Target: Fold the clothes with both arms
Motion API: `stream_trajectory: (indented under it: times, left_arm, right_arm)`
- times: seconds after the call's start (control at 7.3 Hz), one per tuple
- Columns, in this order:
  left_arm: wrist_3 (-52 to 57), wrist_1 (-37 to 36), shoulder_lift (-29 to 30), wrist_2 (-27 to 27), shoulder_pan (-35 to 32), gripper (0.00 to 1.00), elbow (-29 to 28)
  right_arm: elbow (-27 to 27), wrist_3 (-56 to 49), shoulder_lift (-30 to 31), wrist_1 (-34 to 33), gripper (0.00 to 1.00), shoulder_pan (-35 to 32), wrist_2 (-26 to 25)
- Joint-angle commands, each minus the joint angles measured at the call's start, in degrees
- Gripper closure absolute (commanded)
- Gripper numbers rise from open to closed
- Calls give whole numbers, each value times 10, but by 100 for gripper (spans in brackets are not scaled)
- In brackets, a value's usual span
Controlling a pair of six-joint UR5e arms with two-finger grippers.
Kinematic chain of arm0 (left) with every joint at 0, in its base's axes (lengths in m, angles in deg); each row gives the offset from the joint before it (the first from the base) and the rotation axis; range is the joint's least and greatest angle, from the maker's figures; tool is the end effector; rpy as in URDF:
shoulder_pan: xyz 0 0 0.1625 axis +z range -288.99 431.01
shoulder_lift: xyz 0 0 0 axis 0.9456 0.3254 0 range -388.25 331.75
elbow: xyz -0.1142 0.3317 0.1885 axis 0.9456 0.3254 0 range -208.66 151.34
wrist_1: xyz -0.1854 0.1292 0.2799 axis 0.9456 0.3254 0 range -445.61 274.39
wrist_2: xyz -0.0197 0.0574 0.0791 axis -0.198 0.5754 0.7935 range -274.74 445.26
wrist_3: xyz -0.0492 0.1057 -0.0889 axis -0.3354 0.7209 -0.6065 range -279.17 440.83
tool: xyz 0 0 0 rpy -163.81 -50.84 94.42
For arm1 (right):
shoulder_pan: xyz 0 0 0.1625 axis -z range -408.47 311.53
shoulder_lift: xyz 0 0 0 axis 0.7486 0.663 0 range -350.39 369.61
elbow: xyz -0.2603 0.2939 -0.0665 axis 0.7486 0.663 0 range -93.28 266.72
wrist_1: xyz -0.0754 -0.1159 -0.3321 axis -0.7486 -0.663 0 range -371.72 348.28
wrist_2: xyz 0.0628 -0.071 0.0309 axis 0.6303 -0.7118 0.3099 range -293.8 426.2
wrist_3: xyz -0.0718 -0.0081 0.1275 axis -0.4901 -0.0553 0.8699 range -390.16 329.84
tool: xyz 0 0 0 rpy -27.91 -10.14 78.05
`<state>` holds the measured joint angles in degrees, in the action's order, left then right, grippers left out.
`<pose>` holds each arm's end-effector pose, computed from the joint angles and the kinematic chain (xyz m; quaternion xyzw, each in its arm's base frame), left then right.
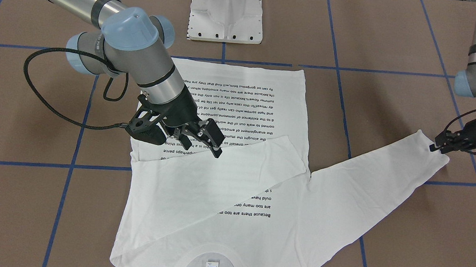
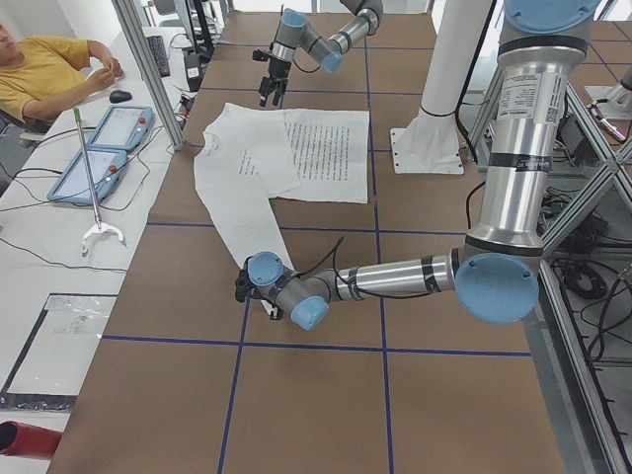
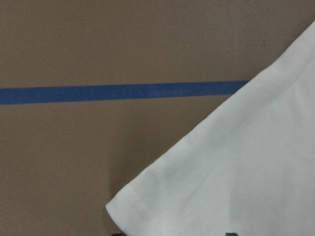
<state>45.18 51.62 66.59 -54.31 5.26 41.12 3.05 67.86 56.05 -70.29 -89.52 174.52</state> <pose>0.1817 -0.4563 0.6762 0.0145 0.4737 0.0278 0.8801 -0.4754 -0.5297 0.2067 0.0322 -0.5712 0.2569 0.7789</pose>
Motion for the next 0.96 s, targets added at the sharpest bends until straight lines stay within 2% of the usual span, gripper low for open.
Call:
stream_trajectory:
  times: [0.0,0.14,0.41,0.69,0.82]
  left_arm:
    - [2,0,-4,1,-1,44,5]
    - [1,0,-4,1,-1,38,7]
    - [1,0,-3,38,-1,38,5]
    - [1,0,-3,41,-1,41,5]
    - [1,0,-4,41,-1,57,5]
  right_arm:
    - [1,1,1,0,1,3,-1]
    - [1,1,1,0,1,4,-1]
    - [1,1,1,0,1,4,-2]
    - [0,2,3,1,1,4,-3]
    - [-1,2,3,1,1,4,-3]
